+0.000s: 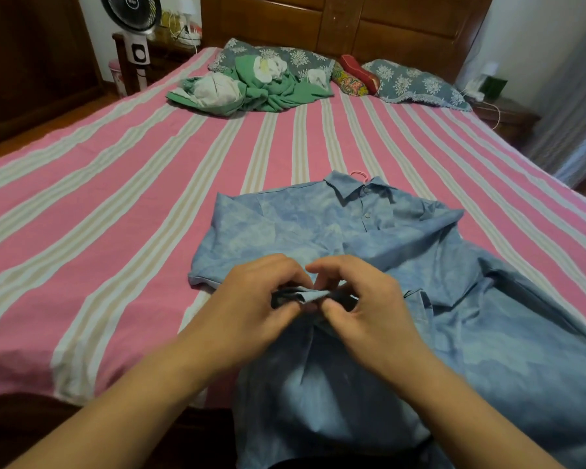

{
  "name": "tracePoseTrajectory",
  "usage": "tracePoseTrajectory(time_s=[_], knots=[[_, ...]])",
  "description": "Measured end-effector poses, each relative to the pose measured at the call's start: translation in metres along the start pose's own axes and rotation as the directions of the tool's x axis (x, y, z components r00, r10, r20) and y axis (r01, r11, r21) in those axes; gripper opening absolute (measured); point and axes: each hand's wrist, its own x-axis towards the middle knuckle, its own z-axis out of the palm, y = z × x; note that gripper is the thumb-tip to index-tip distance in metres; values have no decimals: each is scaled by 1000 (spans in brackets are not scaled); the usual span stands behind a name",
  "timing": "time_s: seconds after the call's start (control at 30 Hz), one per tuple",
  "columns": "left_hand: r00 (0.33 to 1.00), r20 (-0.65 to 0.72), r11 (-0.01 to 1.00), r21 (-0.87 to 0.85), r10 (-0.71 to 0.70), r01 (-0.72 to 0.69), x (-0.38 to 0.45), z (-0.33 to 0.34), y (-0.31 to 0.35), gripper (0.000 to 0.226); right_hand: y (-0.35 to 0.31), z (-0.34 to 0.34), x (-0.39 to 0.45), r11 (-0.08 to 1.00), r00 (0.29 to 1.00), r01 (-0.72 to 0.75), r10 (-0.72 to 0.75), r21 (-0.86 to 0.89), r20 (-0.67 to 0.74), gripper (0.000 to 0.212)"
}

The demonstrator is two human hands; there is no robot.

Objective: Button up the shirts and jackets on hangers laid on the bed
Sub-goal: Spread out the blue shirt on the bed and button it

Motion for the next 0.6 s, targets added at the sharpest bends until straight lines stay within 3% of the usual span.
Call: tracePoseTrajectory(time_s=[0.1, 0.23, 0.47, 0.53, 0.6], knots=[[997, -58, 999, -9, -45, 45, 1, -2, -1, 22, -1, -2, 2, 1000, 1000, -3, 3, 18, 15, 46], [998, -60, 999, 39, -25, 27, 4, -2, -5, 7, -2, -8, 4, 997, 999, -45, 45, 58, 6, 35], [994, -82, 972, 228, 79, -58, 4, 4, -8, 21, -2, -7, 6, 991, 996, -84, 82, 103, 27, 30], [995, -84, 970, 239, 53, -31, 5, 6, -5, 23, -3, -7, 7, 991, 996, -87, 85, 101, 23, 29], [999, -4, 973, 228, -34, 34, 6, 5, -7, 28, -6, -10, 9, 993, 996, -82, 78, 88, 46, 26]])
